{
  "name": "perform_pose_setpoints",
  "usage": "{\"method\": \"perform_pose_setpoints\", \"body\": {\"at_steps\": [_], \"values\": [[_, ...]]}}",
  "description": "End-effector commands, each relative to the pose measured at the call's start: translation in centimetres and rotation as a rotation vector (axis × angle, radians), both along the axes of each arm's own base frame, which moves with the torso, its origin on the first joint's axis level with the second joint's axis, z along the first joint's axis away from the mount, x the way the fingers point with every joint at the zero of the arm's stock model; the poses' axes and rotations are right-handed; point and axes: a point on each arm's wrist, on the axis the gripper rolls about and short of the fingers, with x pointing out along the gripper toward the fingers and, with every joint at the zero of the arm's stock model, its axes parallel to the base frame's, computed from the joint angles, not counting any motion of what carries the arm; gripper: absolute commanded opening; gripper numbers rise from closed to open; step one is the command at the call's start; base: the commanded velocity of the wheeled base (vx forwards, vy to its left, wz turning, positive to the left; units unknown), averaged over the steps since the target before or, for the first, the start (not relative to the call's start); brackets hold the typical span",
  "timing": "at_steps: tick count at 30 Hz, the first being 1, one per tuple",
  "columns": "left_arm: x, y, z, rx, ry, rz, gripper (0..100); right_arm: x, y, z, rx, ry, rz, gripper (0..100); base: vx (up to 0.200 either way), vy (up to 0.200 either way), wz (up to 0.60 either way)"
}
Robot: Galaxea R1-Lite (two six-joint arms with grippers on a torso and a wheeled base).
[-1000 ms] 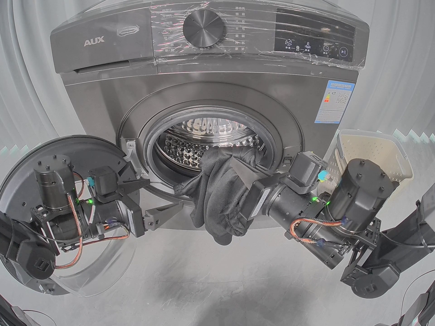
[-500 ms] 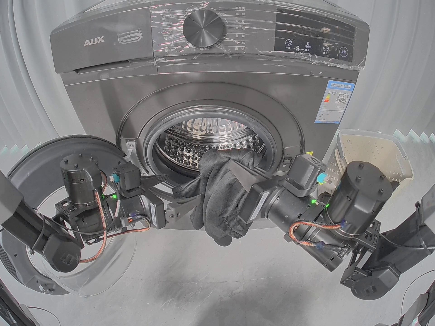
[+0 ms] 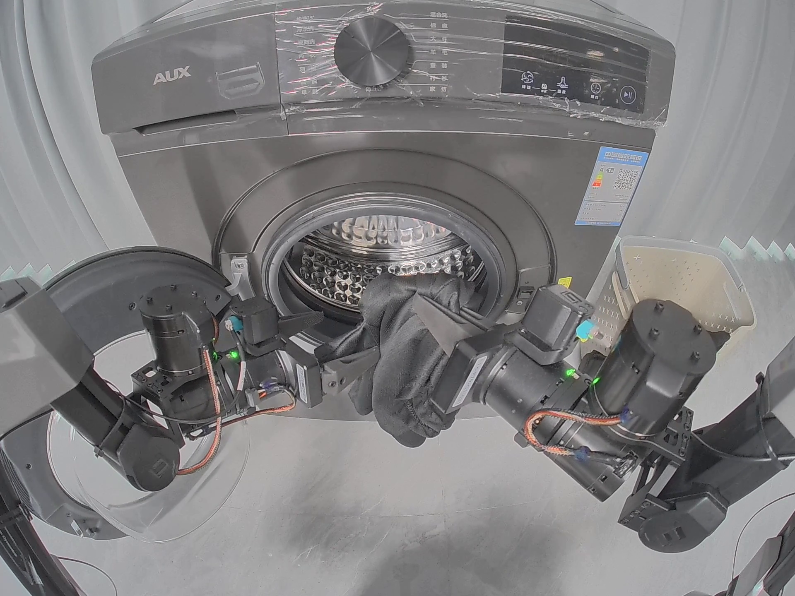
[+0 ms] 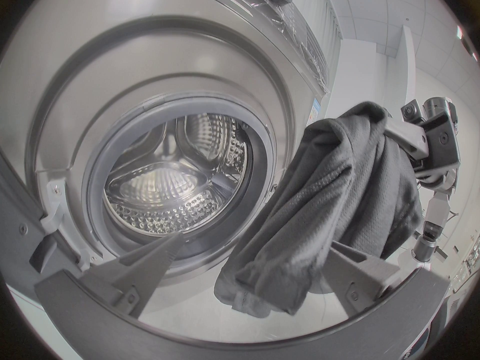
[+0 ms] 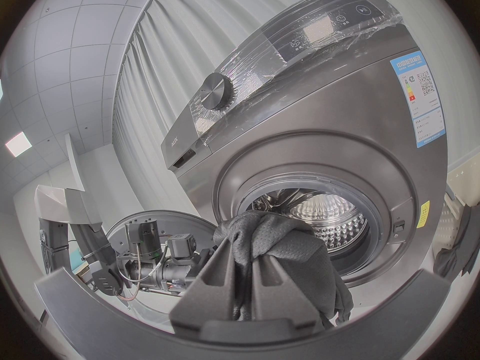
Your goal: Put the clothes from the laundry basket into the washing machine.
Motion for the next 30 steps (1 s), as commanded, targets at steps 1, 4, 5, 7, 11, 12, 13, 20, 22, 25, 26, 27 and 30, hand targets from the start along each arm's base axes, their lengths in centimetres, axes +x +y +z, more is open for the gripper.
{"method": "perform_pose_setpoints", "body": {"at_steps": [1,4,5,7,11,12,13,20,22,25,26,27,30], "values": [[0.8,-0.4,-0.3,-0.007,-0.011,-0.005,0,-0.1,0.0,-0.2,-0.007,0.006,0.003,0,0.000,0.000,0.00],[0.9,-0.4,-0.2,-0.010,-0.018,-0.009,0,-0.1,0.0,-0.3,-0.008,0.007,0.003,0,0.000,0.000,0.00],[0.9,-0.4,-0.2,-0.013,-0.028,-0.012,0,-0.1,0.0,-0.3,-0.009,0.007,0.004,0,0.000,0.000,0.00],[0.9,-0.4,-0.2,-0.019,-0.038,-0.012,0,-0.1,0.0,-0.4,-0.011,0.009,0.003,0,0.000,0.000,0.00],[0.4,-0.2,0.1,-0.046,-0.083,-0.010,0,0.1,-0.1,-0.6,-0.018,0.012,-0.004,0,0.000,0.000,0.00],[0.0,0.0,0.0,-0.053,-0.087,-0.007,0,0.4,-0.2,-0.9,-0.028,0.018,-0.013,0,0.000,0.000,0.00],[-0.1,0.1,0.0,-0.055,-0.089,-0.007,0,0.5,-0.2,-1.0,-0.029,0.019,-0.013,0,0.000,0.000,0.00],[-3.9,2.2,1.9,-0.097,-0.152,0.023,0,1.1,0.0,-2.3,-0.058,0.042,-0.012,0,0.000,0.000,0.00],[-5.2,2.9,2.4,-0.109,-0.166,0.026,0,1.1,0.0,-2.8,-0.065,0.047,-0.002,0,0.000,0.000,0.00],[-6.3,3.2,2.9,-0.118,-0.184,0.037,0,1.1,0.0,-3.2,-0.071,0.049,0.018,0,0.000,0.000,0.00],[-6.2,3.3,3.0,-0.118,-0.188,0.044,0,1.2,0.0,-3.4,-0.077,0.054,0.021,0,0.000,0.000,0.00],[-6.2,3.2,3.1,-0.120,-0.199,0.050,0,1.3,0.0,-3.7,-0.079,0.058,0.018,0,0.000,0.000,0.00],[-6.0,3.1,3.2,-0.122,-0.203,0.055,0,1.2,-0.1,-3.9,-0.076,0.055,0.019,0,0.000,0.000,0.00]]}}
